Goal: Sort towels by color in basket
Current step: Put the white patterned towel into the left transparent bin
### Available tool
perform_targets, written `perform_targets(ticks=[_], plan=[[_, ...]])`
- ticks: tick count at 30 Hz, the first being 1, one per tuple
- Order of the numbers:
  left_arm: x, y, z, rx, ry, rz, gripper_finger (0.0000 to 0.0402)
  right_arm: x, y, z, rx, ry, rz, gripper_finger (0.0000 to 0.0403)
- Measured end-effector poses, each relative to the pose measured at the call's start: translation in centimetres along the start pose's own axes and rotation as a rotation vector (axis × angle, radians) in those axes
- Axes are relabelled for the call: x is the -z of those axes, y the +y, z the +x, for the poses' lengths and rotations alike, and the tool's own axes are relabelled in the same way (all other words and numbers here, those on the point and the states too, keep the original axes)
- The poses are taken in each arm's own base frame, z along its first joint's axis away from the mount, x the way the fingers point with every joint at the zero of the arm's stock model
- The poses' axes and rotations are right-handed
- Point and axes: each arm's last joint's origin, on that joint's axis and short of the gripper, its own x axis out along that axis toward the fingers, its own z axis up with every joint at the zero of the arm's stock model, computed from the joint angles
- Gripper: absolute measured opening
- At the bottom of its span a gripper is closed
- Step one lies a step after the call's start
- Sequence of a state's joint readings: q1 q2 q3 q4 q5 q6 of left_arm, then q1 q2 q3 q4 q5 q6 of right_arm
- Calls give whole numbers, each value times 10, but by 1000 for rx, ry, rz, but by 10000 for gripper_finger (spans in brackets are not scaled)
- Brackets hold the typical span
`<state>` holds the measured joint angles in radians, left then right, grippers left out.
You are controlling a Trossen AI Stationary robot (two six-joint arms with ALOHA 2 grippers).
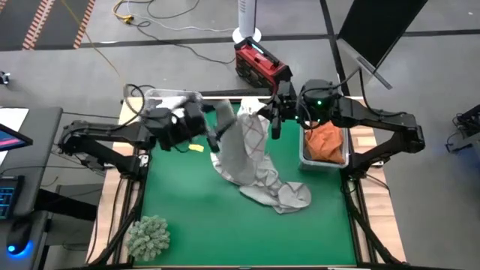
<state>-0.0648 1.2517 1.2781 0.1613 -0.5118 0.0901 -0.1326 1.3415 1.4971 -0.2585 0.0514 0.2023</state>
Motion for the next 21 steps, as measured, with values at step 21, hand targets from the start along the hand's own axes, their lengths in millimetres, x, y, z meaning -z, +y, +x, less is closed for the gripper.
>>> perform_targets(ticks=[21], plan=[[55,-19,13,127,583,-110,281,0,-2,-11,15,42,-21,27]])
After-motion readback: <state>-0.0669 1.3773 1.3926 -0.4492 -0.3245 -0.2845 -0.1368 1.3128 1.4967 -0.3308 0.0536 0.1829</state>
